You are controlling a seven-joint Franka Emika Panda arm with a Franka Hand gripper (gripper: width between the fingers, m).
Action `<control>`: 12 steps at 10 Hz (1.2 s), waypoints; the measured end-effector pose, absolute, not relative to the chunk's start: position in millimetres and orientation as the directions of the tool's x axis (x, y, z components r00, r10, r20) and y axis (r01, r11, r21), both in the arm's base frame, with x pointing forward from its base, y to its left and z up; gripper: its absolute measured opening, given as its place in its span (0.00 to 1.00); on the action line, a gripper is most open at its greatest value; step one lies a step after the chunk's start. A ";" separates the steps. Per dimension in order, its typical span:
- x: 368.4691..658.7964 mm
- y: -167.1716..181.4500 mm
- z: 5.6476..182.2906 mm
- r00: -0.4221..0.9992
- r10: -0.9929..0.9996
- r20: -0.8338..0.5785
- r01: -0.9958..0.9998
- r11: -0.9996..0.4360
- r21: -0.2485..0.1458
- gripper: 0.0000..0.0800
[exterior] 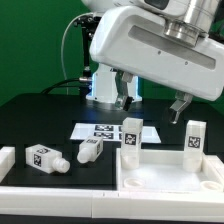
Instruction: Assemble square table
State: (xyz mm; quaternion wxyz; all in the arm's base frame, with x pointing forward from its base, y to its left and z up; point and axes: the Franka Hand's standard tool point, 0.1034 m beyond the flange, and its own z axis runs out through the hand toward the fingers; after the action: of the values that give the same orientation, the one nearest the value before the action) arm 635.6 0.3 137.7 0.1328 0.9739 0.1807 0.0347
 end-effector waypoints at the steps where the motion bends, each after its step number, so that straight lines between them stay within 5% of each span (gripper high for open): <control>1: 629.3 -15.5 146.8 0.954 0.301 0.015 0.291 -0.932 0.216 0.81; 3: 614.6 -48.9 154.4 0.990 0.141 0.016 0.137 -0.981 0.141 0.81; 5: 603.6 -55.9 149.4 0.998 -0.063 -0.019 -0.060 -0.990 0.126 0.81; 9: 601.5 -61.6 145.2 0.999 0.010 -0.034 0.014 -0.992 0.127 0.81; 12: 560.7 -106.3 131.5 0.996 0.054 -0.069 0.056 -0.998 0.034 0.81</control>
Offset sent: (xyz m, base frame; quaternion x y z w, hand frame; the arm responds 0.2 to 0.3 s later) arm -0.0377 -0.0458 -0.0008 0.0898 -0.0814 0.1651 0.9788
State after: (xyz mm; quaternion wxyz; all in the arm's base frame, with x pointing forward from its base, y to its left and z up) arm 560.7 -106.3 131.5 0.0178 0.9989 0.0275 -0.0340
